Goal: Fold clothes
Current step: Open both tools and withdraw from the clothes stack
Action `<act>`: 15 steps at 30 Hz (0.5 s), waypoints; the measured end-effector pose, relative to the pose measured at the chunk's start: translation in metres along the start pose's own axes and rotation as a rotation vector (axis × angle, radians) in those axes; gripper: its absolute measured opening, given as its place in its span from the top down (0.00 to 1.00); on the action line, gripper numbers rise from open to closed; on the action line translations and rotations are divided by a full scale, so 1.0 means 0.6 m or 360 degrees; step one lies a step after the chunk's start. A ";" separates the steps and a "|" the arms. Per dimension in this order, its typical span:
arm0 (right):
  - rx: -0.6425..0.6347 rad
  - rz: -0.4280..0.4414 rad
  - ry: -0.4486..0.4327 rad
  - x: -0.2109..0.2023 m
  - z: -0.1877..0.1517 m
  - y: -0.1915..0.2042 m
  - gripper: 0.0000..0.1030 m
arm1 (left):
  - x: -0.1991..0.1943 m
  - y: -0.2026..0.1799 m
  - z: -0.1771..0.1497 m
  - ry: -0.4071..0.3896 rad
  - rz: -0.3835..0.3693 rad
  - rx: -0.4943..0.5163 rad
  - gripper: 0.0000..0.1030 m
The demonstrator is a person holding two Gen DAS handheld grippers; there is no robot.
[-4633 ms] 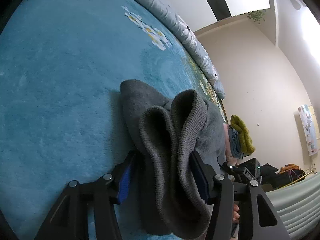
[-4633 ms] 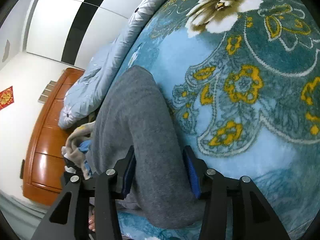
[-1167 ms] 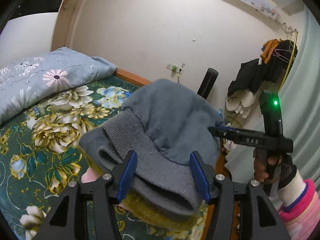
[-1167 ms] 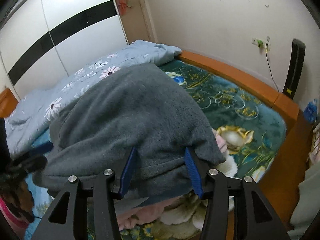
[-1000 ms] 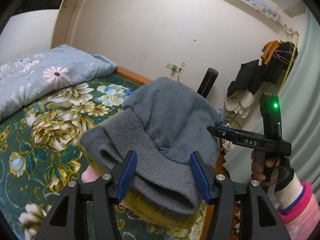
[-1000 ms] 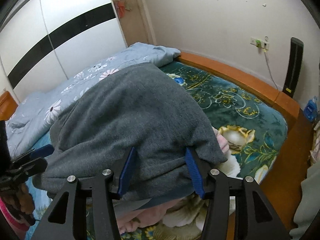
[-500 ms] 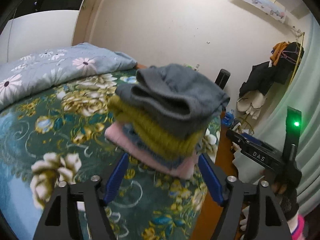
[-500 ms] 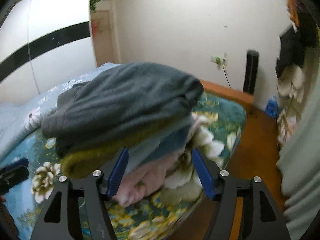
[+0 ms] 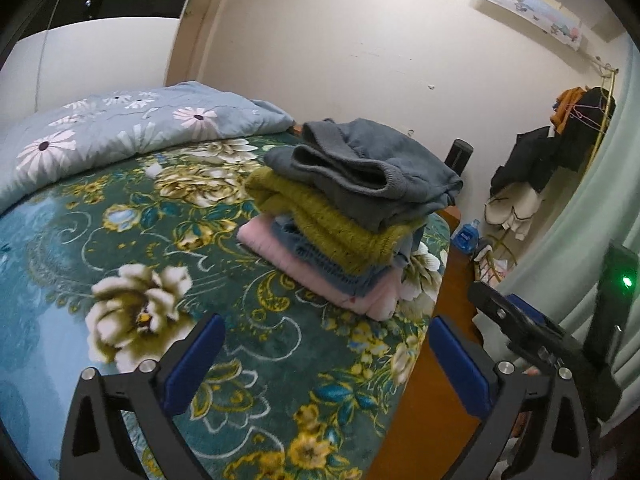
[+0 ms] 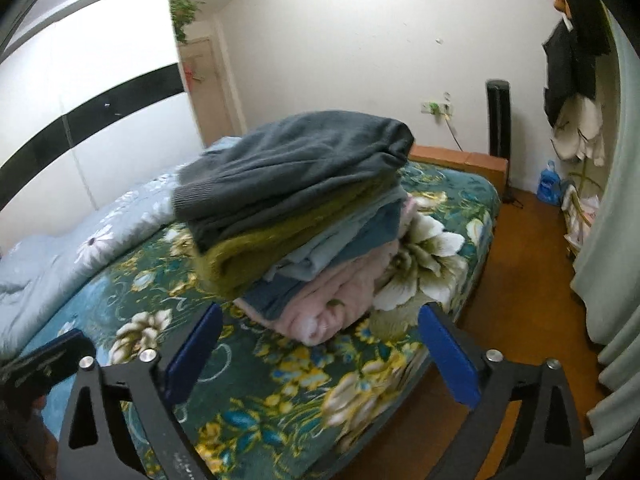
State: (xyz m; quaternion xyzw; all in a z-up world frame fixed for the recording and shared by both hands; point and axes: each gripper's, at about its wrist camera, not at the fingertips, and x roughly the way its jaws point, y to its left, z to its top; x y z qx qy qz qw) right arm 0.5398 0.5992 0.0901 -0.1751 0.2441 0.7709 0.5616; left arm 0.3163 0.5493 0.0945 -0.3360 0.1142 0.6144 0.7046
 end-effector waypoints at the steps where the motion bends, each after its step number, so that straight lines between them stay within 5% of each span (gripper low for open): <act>1: -0.0014 0.0011 0.0000 -0.006 -0.006 0.003 0.00 | -0.005 0.000 -0.002 -0.0003 0.0019 0.0006 0.00; 15: -0.0029 -0.0078 0.0012 -0.072 -0.039 0.016 0.00 | -0.080 0.000 -0.009 -0.0070 0.0117 0.0049 0.00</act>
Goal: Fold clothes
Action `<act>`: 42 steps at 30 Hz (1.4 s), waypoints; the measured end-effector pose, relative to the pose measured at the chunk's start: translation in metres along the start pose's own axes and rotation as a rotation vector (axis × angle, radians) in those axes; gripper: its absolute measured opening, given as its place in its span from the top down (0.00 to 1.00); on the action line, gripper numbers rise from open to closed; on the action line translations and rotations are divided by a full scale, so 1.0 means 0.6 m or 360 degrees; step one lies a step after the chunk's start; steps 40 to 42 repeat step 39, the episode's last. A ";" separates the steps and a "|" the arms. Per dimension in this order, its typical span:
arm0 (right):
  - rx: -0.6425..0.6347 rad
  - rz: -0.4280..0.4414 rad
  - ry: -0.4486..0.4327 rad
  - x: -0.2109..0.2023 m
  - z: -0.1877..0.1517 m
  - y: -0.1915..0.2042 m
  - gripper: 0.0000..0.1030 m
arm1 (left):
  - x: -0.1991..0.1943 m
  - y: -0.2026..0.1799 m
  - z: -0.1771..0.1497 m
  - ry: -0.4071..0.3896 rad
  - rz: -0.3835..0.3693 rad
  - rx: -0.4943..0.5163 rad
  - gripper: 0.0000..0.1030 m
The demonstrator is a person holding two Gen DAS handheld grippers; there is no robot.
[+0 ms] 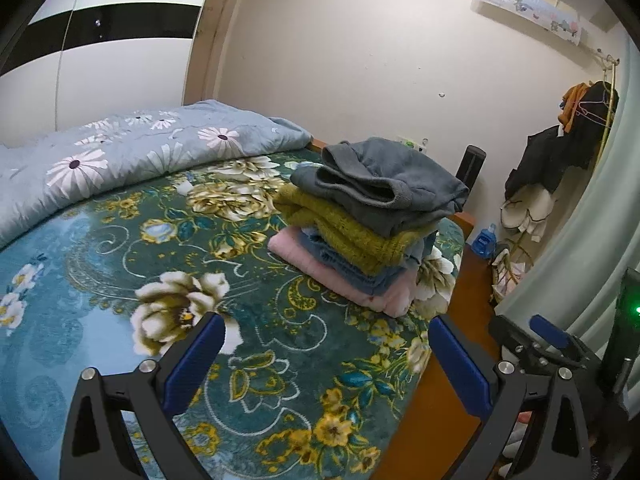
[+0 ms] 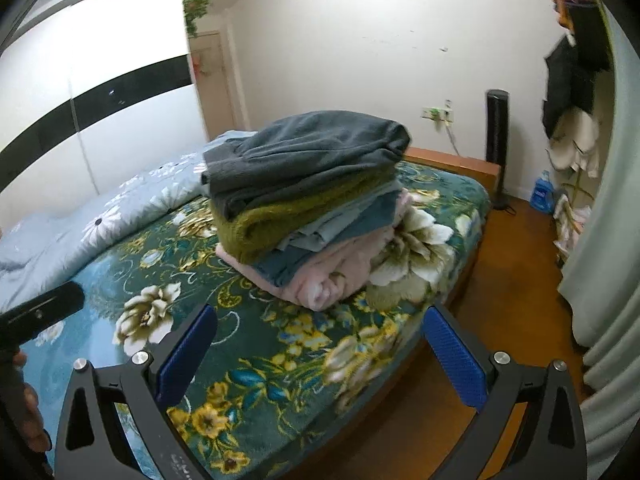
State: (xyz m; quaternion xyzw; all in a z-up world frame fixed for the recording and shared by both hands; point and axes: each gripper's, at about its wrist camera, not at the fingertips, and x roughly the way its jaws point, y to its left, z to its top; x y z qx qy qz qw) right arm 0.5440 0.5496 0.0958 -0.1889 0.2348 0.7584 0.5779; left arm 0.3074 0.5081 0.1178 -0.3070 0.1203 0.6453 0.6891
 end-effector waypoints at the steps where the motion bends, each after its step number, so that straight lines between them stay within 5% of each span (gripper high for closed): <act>1: 0.0015 -0.0006 -0.0002 -0.005 0.000 -0.002 0.00 | -0.005 0.000 0.001 -0.0003 0.0000 -0.0001 0.00; 9: 0.0021 -0.0028 -0.0023 -0.045 0.007 -0.004 0.00 | -0.039 -0.016 -0.002 0.0034 0.0156 0.0055 0.00; 18: 0.0009 -0.0040 -0.0059 -0.084 0.011 0.003 0.00 | -0.086 -0.024 -0.007 -0.0058 0.0042 0.0037 0.00; 42: -0.0049 -0.0049 -0.0065 -0.126 -0.001 0.021 0.00 | -0.115 -0.039 -0.026 -0.0051 0.0114 0.0078 0.00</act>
